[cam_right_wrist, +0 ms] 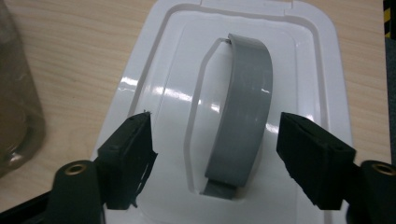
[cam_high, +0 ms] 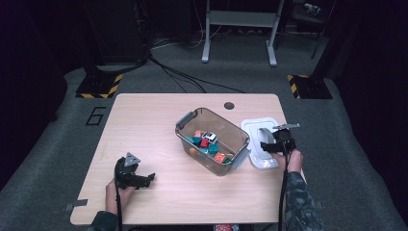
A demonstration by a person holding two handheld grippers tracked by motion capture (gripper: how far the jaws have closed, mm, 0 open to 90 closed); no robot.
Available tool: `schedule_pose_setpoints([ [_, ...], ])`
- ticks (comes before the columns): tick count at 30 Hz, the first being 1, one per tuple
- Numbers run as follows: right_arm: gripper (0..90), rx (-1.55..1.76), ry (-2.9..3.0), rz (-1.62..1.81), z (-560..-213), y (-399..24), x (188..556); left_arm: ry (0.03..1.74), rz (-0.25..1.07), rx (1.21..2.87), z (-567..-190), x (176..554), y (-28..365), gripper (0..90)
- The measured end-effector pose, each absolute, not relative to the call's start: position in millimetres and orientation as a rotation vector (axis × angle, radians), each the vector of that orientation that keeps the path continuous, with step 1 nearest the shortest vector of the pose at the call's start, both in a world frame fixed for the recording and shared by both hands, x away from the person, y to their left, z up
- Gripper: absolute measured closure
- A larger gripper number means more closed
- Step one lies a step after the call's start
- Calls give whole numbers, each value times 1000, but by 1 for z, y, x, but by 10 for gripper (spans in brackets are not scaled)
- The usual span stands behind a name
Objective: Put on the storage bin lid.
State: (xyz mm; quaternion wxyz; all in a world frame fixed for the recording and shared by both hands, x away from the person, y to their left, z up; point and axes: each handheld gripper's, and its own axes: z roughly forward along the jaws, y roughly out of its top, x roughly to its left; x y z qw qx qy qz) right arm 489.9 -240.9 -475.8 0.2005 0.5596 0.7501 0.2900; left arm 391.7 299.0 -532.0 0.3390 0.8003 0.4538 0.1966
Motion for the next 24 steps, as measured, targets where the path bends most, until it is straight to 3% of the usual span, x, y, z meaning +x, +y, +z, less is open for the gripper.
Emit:
schedule_pose_setpoints([
  [10, 564, 1560, 2089, 642, -483, -229, 515, 1182, 512, 2084, -532, 392, 299, 0],
  [18, 663, 1584, 2115, 668, -481, -233, 519, 1186, 509, 2084, -532, 391, 299, 2],
  [24, 672, 1550, 2105, 738, -478, -241, 516, 1178, 511, 2098, -531, 390, 300, 2],
])
